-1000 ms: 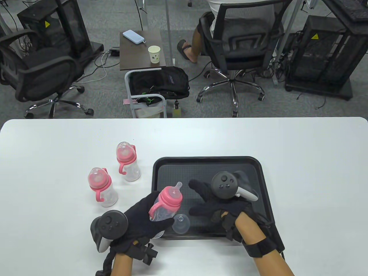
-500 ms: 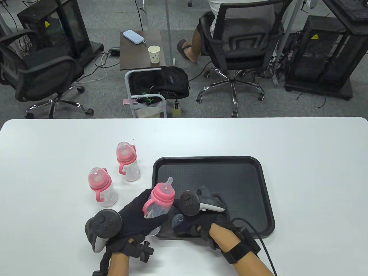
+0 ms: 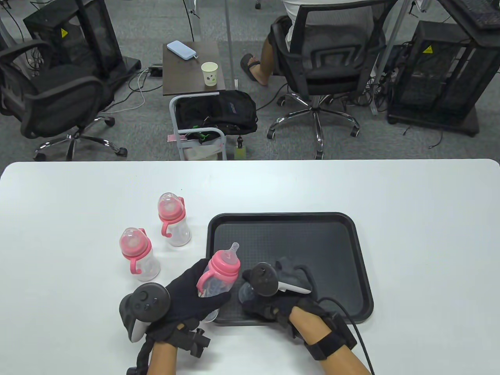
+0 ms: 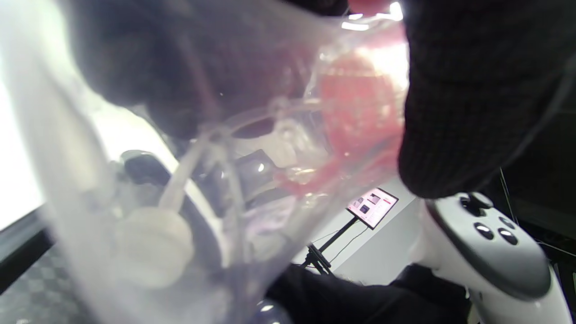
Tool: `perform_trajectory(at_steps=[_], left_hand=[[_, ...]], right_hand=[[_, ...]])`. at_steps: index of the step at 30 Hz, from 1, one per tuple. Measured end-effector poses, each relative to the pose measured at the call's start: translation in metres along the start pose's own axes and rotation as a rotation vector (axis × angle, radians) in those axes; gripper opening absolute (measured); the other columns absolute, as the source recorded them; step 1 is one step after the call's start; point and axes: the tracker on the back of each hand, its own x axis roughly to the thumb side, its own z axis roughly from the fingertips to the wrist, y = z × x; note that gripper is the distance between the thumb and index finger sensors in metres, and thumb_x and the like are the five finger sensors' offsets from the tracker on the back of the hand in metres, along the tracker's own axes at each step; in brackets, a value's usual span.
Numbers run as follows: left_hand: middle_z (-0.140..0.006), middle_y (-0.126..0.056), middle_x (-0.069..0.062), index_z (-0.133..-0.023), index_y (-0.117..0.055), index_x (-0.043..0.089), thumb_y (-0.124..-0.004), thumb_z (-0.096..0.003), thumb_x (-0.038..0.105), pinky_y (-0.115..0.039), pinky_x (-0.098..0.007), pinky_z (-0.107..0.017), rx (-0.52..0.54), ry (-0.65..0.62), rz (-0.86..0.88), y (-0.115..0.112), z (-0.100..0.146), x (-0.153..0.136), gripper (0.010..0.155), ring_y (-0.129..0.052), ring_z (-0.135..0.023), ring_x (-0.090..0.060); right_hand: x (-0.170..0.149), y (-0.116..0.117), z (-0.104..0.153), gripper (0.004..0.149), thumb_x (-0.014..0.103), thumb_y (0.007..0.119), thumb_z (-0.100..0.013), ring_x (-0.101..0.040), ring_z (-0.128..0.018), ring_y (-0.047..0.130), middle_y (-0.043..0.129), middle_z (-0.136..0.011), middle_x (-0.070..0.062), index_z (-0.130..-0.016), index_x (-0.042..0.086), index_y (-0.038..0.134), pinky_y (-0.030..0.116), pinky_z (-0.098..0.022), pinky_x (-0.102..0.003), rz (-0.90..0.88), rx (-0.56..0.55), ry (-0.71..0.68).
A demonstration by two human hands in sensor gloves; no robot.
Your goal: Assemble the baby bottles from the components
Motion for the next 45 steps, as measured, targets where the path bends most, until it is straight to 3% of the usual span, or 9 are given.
perform_trajectory(at_steps=[10,17,21,30,38,45], left_hand=[[-0.096,-0.089,-0.007,-0.109,-0.069,0.019,-0.101,-0.0300,0.074,-0.086,-0.047,-0.053,-0.092,-0.039,-0.037,-0.015,-0.003,0.005,0.101,-0.100,-0.074,-0.035],[-0.099,-0.085,-0.006,-0.111,-0.064,0.021,-0.101,-0.0311,0.073,-0.084,-0.048,-0.055,-0.103,-0.063,-0.078,-0.023,-0.002,0.008,0.102,-0.096,-0.076,-0.035],[-0.099,-0.085,-0.006,-0.112,-0.064,0.022,-0.099,-0.0314,0.074,-0.085,-0.048,-0.054,-0.127,-0.078,-0.115,-0.029,-0.002,0.011,0.102,-0.099,-0.074,-0.033],[-0.100,-0.084,-0.005,-0.112,-0.065,0.025,-0.099,-0.0316,0.074,-0.084,-0.048,-0.055,-0.182,-0.109,-0.162,-0.040,-0.001,0.017,0.100,-0.098,-0.074,-0.033],[-0.102,-0.082,-0.006,-0.115,-0.063,0.026,-0.096,-0.0357,0.073,-0.082,-0.049,-0.057,-0.216,-0.146,-0.172,-0.043,0.000,0.020,0.098,-0.096,-0.076,-0.035],[-0.102,-0.081,-0.011,-0.116,-0.060,0.018,-0.090,-0.0391,0.071,-0.083,-0.050,-0.054,-0.250,-0.193,-0.202,-0.049,0.002,0.032,0.098,-0.096,-0.071,-0.036]], right_hand=[[-0.053,-0.067,0.044,0.083,0.058,0.085,-0.051,-0.047,-0.067,0.090,0.076,-0.098,-0.027,-0.111,0.009,0.055,0.080,-0.045,-0.057,-0.414,-0.231,-0.059],[-0.063,-0.088,0.064,0.083,0.059,0.083,-0.052,-0.048,-0.066,0.091,0.077,-0.097,-0.027,-0.111,0.008,0.056,0.081,-0.044,-0.057,-0.682,-0.323,-0.189],[-0.060,-0.088,0.063,0.082,0.059,0.083,-0.053,-0.048,-0.065,0.091,0.077,-0.097,-0.027,-0.111,0.008,0.056,0.080,-0.044,-0.057,-0.772,-0.300,-0.244],[-0.044,-0.072,0.048,0.082,0.060,0.082,-0.054,-0.049,-0.065,0.091,0.078,-0.096,-0.028,-0.111,0.007,0.057,0.080,-0.044,-0.058,-0.730,-0.131,-0.254],[-0.043,-0.065,0.043,0.078,0.059,0.082,-0.054,-0.050,-0.066,0.090,0.078,-0.096,-0.028,-0.112,0.013,0.057,0.079,-0.045,-0.058,-0.692,-0.084,-0.239],[-0.044,-0.059,0.042,0.076,0.058,0.077,-0.056,-0.049,-0.064,0.090,0.081,-0.090,-0.029,-0.114,0.015,0.055,0.080,-0.043,-0.057,-0.745,-0.008,-0.256]])
